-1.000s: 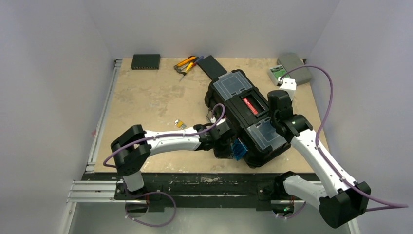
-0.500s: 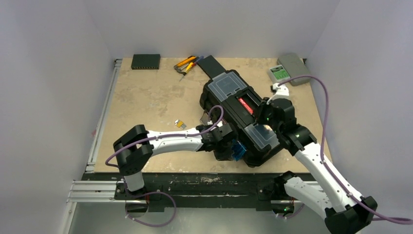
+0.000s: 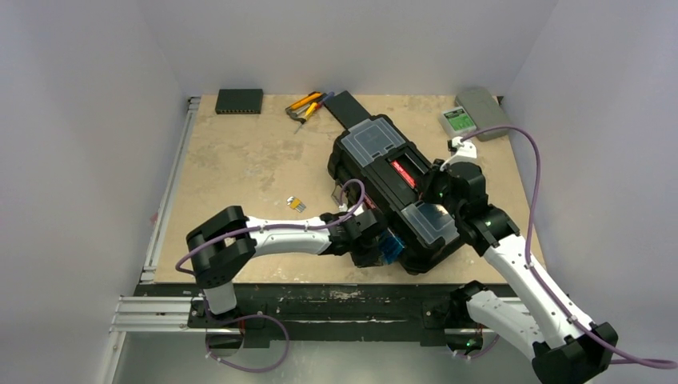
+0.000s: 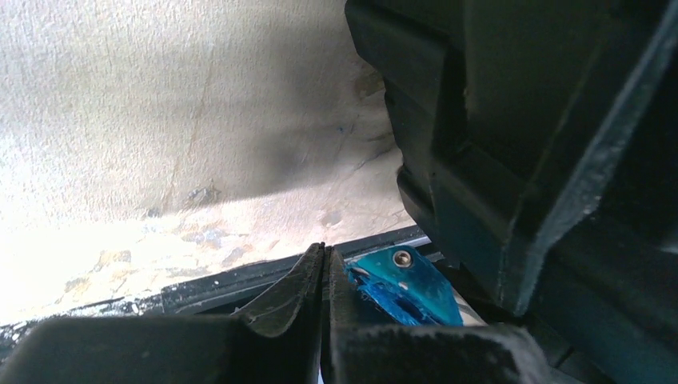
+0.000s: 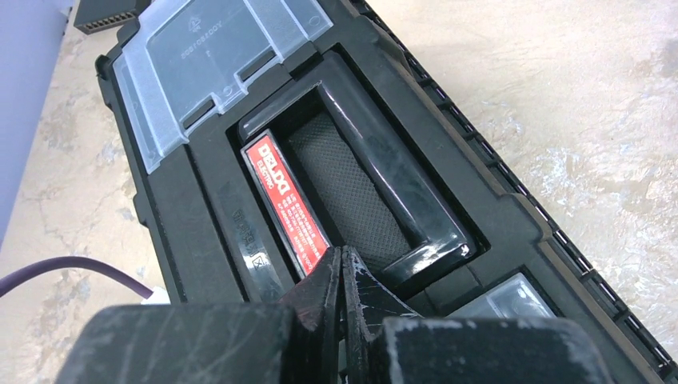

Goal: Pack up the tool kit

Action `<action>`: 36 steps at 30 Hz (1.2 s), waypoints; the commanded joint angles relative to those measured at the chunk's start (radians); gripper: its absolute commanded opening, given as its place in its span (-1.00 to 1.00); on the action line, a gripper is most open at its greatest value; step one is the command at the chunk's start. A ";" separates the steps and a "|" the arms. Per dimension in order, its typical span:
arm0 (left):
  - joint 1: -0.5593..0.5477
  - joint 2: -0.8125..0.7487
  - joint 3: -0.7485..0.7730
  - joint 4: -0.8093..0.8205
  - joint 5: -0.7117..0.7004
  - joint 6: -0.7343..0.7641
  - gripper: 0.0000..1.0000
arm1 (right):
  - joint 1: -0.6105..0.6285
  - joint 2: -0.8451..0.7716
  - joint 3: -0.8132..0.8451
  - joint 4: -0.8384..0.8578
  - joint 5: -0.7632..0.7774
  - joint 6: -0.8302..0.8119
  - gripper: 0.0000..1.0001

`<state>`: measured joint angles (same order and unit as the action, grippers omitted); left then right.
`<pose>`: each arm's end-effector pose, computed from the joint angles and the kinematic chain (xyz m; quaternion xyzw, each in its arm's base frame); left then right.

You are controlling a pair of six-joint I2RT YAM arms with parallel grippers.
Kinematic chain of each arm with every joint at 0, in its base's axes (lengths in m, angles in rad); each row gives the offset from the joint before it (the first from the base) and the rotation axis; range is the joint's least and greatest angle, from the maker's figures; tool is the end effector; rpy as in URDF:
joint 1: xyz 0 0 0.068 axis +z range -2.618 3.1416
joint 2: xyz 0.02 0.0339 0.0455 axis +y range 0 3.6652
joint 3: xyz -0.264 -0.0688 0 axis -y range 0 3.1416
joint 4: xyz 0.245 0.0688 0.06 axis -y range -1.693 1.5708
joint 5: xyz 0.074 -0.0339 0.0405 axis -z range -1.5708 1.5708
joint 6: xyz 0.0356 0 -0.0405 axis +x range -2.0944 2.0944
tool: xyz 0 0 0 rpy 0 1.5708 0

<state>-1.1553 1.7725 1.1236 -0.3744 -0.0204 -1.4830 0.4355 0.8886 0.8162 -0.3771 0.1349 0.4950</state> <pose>0.1465 -0.3304 0.1783 -0.1598 0.9494 -0.2594 0.0768 0.1840 0.0803 0.3131 0.0610 0.8435 0.1870 0.4997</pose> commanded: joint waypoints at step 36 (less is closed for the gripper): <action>0.014 -0.092 0.036 0.093 -0.191 -0.085 -1.00 | 0.036 0.205 0.475 -0.566 0.838 0.155 -0.93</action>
<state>-1.1584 1.7603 1.1370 -0.3321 -0.1246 -1.5135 0.4713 1.0962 1.2079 -0.9737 0.8249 0.6582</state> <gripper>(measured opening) 0.002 0.035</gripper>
